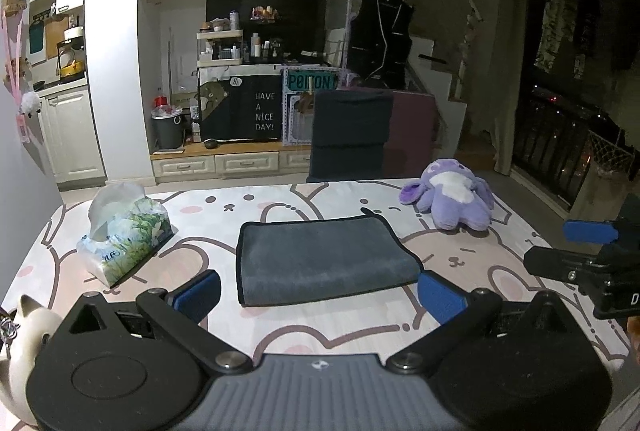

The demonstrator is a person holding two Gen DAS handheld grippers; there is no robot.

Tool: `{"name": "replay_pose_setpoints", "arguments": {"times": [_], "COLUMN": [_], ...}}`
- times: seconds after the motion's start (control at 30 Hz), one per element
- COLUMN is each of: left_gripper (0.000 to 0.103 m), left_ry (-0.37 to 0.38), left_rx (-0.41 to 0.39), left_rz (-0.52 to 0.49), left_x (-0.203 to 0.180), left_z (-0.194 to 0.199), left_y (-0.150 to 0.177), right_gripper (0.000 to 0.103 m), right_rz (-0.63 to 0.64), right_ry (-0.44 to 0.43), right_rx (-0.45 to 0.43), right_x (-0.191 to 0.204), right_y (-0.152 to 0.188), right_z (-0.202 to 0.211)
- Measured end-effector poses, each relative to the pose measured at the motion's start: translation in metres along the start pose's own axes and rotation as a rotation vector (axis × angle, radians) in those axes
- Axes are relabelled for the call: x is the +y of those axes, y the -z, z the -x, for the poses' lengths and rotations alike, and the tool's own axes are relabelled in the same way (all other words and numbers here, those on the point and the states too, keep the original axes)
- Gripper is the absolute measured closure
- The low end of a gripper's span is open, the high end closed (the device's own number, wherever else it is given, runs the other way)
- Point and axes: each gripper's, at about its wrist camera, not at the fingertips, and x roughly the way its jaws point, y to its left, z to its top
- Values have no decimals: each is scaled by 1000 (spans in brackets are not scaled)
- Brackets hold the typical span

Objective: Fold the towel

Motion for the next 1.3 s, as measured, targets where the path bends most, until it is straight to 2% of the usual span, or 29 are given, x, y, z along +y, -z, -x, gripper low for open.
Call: {"name": "replay_pose_setpoints", "arguments": {"times": [0.43, 0.83, 1.3], "left_gripper": [0, 0, 0], "left_ry": [19, 8, 17], "left_rx": [4, 46, 68], "left_rz": [-1, -19, -26], "left_x": [-8, -11, -11], "left_z": [28, 35, 41], "left_y": [33, 67, 89], "right_gripper": [0, 0, 0], "right_rz": [9, 30, 55], "right_ry": [-20, -20, -34], "right_rx": [11, 34, 72], "right_x": [9, 13, 17], "right_y": [28, 47, 64], "right_z": [26, 38, 46]}}
